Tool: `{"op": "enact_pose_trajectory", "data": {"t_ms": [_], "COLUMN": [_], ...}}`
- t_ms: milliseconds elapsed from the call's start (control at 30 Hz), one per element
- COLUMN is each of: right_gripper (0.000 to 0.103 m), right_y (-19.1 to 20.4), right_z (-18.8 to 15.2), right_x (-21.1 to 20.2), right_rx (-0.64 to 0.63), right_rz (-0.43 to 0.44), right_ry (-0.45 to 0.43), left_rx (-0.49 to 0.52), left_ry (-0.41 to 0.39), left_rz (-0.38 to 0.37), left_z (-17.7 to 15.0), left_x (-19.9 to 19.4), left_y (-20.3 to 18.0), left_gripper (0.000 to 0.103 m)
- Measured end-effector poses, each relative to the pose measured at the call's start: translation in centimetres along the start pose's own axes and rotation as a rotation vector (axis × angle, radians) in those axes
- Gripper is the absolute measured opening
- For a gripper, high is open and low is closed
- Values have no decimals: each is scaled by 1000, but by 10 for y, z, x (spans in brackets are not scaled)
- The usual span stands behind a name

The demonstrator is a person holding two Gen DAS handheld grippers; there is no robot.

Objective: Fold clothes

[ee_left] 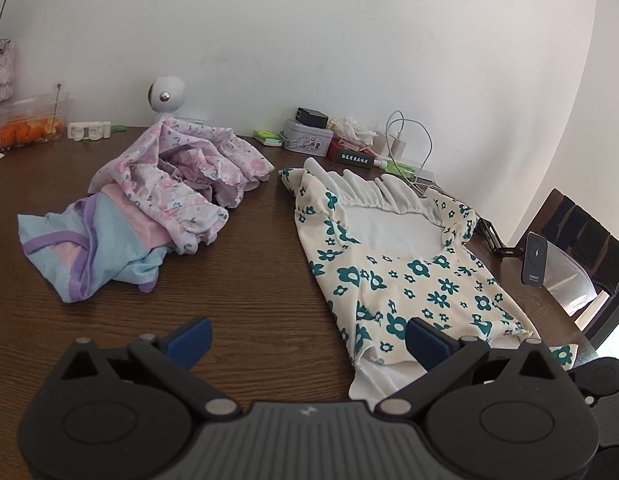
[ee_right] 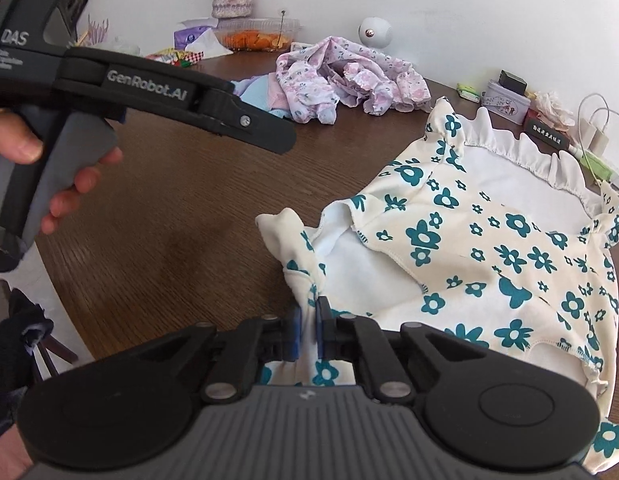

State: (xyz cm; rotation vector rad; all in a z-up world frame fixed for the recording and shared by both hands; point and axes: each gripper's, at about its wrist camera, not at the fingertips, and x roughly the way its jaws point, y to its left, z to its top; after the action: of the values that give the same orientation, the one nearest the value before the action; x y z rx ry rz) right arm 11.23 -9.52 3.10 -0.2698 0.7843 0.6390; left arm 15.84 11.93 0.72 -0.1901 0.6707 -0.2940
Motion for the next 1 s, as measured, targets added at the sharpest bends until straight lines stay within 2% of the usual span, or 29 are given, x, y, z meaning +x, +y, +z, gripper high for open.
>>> {"op": "enact_pose_trajectory", "data": {"t_ms": [67, 167, 233, 400, 533, 633, 767, 833, 900, 933, 1000], "right_gripper": [6, 6, 6, 6, 6, 6, 6, 6, 6, 6, 6], "right_y": [-11, -27, -36, -63, -91, -105, -114, -117, -118, -118, -117], "right_z": [1, 1, 0, -2, -4, -6, -10, -11, -11, -11, -11], "right_x": [-7, -19, -26, -39, -41, -43, -44, -45, -46, -46, -46], "right_rx": [52, 121, 150, 231, 304, 334, 351, 353, 349, 345, 336], "right_rz": [35, 87, 117, 206, 278, 315, 346, 360, 369, 372, 376], "right_ry": [-25, -64, -89, -134, -150, -165, -179, -185, -189, -190, -188], "left_rx": [-35, -27, -20, -35, -50, -70, -98, -115, -131, -141, -183], "left_ry": [25, 53, 60, 81, 118, 135, 164, 193, 205, 205, 205], "left_rz": [-6, -25, -3, 65, 162, 183, 202, 221, 229, 228, 216], "left_z": [12, 32, 49, 91, 117, 130, 144, 147, 151, 152, 155], "left_x": [19, 54, 82, 154, 210, 234, 260, 270, 276, 278, 278], "left_y": [-4, -14, -20, -28, -20, -14, -7, -4, -2, -1, 3], "left_gripper": [103, 100, 100, 89, 81, 72, 65, 45, 35, 22, 12]}}
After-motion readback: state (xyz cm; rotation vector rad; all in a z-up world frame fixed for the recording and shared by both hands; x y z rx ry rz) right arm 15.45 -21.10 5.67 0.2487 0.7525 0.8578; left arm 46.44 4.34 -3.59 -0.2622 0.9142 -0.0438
